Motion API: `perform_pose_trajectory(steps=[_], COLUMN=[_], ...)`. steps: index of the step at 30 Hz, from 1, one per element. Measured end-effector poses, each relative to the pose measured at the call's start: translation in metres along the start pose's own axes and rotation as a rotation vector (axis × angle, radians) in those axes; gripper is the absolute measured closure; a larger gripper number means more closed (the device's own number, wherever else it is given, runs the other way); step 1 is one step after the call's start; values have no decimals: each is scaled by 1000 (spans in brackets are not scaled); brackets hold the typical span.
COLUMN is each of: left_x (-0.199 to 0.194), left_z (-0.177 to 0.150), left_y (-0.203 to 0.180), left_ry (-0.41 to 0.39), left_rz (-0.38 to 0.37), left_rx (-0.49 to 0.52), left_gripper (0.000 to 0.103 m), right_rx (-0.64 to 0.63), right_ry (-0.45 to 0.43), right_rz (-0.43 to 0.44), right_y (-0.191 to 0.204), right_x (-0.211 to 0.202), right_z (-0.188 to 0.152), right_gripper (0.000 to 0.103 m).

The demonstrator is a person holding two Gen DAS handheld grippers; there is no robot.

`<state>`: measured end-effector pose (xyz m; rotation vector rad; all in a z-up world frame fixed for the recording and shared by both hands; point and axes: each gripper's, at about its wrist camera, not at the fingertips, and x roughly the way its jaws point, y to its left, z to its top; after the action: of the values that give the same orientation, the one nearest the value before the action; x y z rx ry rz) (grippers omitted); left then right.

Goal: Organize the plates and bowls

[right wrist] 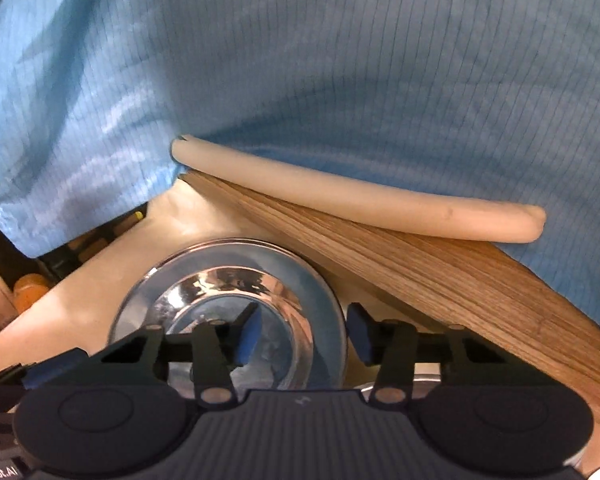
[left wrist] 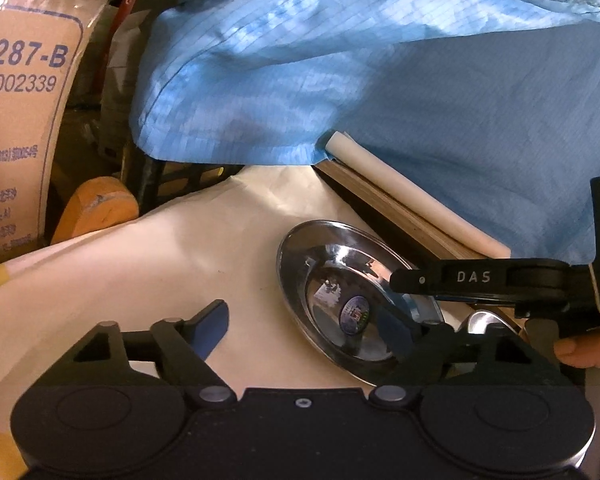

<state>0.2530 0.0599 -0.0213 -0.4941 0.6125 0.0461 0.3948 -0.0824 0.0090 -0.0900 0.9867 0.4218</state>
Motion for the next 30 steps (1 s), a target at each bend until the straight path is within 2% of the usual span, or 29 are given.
perform_pose_trajectory(steps=[4,7,9,13,15,17,26,30], left_x=[1,3,4,5,7,9,-6,-17], left_z=[0,-1,-1,-2,-2,-3,-2,0], left_y=[0,1,3,4,4,3,10,10], left_ry=[5,12,14,15,24,31,-32,-64], left_rz=[-14,-22,-31,-37,-43,-45,13,20], left_rx=[-3,-8,-18,-23,-17,-10,1,12], left_gripper=[35,47,54,59,67,71,75,74], right_rx=[-12,-31,-31,-48,-49,-53,1,5], right_ry=[10,24,36,51,54,53,15,-13], right_rz=[-17,-44,-52,-71,-76,-82,2,17], right_y=[1,4,6,11,16,17,17,21], right_x=[1,4,6,14,17,17,6,-4], right_z=[1,1,0,-3,-4,-4,-5,-8], right_gripper=[58,61,60,58,59,68,78,78])
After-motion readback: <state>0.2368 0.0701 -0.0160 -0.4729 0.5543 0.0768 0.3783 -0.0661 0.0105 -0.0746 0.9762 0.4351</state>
